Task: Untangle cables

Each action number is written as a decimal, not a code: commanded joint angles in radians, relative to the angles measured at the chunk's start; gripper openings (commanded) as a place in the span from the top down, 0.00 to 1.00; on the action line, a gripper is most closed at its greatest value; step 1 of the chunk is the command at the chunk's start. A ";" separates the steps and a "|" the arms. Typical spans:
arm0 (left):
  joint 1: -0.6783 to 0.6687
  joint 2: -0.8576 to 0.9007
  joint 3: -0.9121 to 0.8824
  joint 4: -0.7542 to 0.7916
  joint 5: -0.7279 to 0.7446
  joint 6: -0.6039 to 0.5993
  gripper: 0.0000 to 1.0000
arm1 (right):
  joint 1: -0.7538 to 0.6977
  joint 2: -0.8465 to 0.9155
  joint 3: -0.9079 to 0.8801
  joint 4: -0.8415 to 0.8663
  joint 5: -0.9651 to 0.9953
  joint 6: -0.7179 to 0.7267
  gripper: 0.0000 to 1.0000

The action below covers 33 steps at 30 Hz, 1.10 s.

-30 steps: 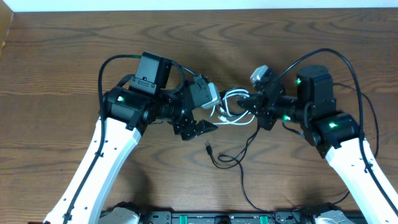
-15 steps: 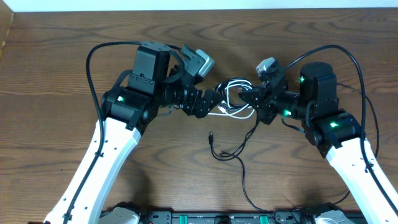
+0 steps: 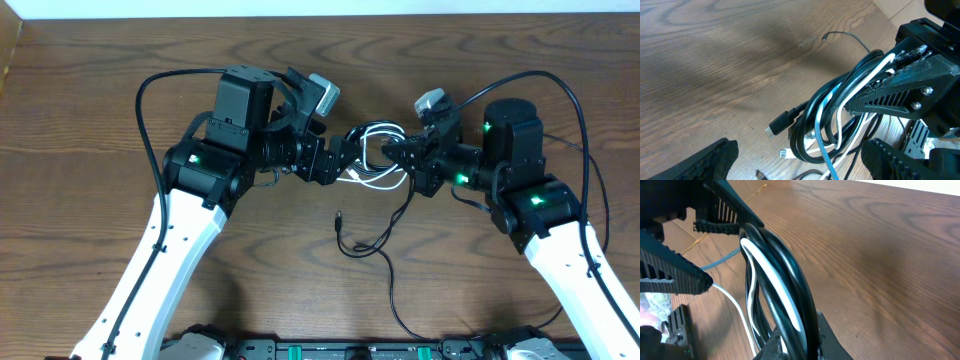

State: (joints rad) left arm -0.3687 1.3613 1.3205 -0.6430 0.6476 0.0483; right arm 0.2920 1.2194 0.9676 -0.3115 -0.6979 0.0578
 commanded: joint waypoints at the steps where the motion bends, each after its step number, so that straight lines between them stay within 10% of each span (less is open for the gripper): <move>1: -0.004 -0.009 0.008 0.006 -0.005 -0.041 0.16 | -0.002 -0.002 0.005 0.023 -0.027 0.051 0.99; 10: -0.013 -0.009 0.008 0.035 -0.022 -0.134 0.16 | 0.038 -0.002 0.005 0.063 0.047 0.182 0.99; 33: -0.161 0.012 0.007 -0.048 -0.641 -0.136 0.16 | 0.135 -0.002 0.005 0.096 0.243 0.208 0.99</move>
State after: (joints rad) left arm -0.5358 1.3613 1.3205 -0.6769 0.0898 -0.0826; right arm 0.4290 1.2213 0.9676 -0.2253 -0.4709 0.2474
